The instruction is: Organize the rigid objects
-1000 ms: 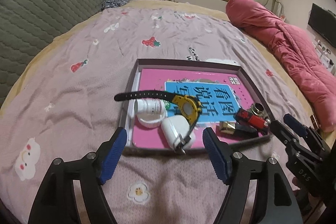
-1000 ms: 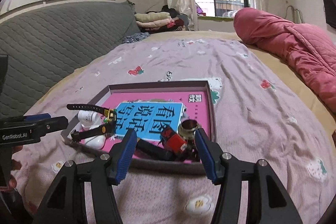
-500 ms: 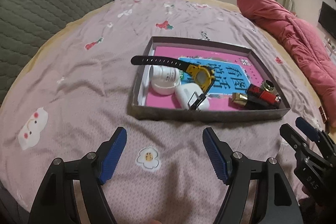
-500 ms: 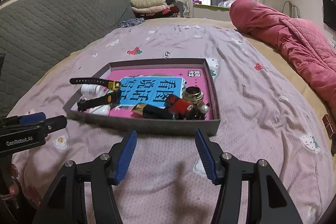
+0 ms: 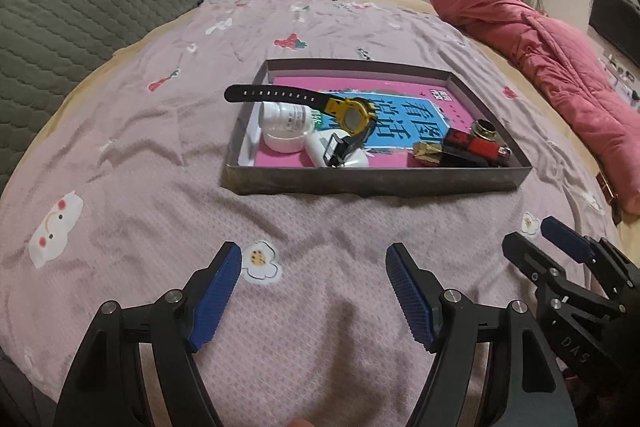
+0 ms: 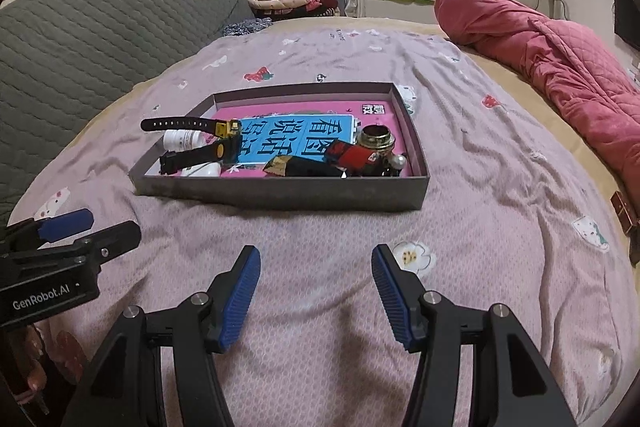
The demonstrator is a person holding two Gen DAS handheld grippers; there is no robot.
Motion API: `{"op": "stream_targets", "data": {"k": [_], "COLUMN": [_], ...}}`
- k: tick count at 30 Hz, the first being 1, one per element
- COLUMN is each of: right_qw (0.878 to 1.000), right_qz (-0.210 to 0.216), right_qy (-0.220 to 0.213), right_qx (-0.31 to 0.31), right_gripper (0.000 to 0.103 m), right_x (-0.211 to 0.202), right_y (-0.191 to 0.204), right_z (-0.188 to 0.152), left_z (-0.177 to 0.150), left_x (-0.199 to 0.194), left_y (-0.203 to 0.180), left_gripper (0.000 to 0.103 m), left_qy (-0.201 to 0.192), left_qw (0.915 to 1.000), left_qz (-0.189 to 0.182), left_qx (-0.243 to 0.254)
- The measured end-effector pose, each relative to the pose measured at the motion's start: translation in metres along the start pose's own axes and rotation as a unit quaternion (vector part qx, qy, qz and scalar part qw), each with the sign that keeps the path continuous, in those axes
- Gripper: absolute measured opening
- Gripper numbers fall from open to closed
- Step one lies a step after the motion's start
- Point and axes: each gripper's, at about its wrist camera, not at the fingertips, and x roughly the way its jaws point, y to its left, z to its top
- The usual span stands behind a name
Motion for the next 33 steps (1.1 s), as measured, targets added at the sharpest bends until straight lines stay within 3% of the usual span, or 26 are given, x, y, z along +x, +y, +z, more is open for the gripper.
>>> {"op": "stream_targets", "data": {"k": [18,33], "right_qw": [1.000,1.000], "right_qz": [-0.010,-0.006], "right_qy": [0.000,0.000], "right_qx": [-0.025,-0.028], "right_gripper": [0.057,0.057], "right_x": [-0.008,-0.011], "right_y": [0.014,0.018], "right_z": [-0.011,-0.012], "left_z": [-0.018,-0.023], "left_x": [-0.012,-0.015], "left_y": [-0.008,-0.007], "left_gripper": [0.076,0.076], "left_qy": [0.005,0.012], "left_qw": [0.9998,0.9998], "left_qz": [-0.021,-0.012], "left_qx": [0.002,0.006]}}
